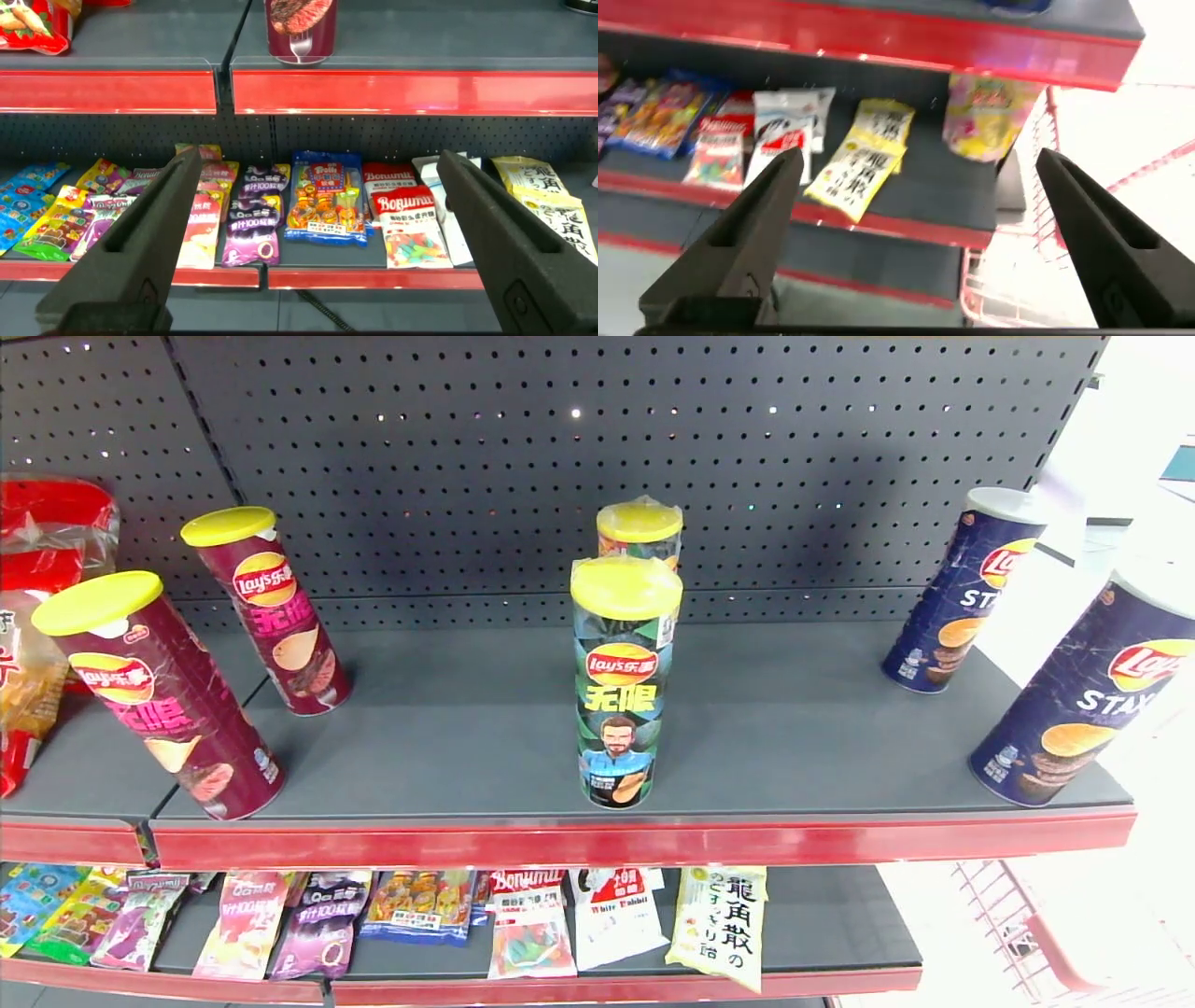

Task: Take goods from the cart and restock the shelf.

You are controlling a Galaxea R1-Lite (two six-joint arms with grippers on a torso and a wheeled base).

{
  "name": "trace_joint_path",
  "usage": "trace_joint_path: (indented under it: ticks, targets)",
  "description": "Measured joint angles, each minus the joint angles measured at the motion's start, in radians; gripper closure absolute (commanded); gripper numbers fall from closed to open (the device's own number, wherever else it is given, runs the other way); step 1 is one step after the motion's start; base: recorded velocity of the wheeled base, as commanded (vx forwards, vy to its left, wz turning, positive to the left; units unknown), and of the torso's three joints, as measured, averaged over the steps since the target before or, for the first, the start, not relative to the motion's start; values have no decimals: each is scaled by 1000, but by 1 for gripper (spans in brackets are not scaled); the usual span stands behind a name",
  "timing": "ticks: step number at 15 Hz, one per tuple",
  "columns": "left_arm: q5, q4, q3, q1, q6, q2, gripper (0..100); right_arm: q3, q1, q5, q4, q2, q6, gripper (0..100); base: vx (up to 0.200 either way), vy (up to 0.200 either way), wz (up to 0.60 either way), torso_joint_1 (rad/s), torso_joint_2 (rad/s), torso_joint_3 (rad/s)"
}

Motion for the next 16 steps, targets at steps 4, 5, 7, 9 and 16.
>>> trace_joint_path:
  ticks: [4,5,7,9,16]
  targets:
    - [0,0,0,0,0,0,0,17,-17,-176,0,-77,74,0,0,0,0,0,0,0]
    - [0,0,0,0,0,0,0,19,-18,-187,28,-84,90,0,0,0,0,0,0,0]
    - [0,0,0,0,0,0,0,20,-4,-154,27,-97,81,0,0,0,0,0,0,0]
    - [0,0,0,0,0,0,0,21,35,-118,27,-121,80,0,0,0,0,0,0,0]
    - [0,0,0,0,0,0,0,21,33,-125,28,-168,86,0,0,0,0,0,0,0]
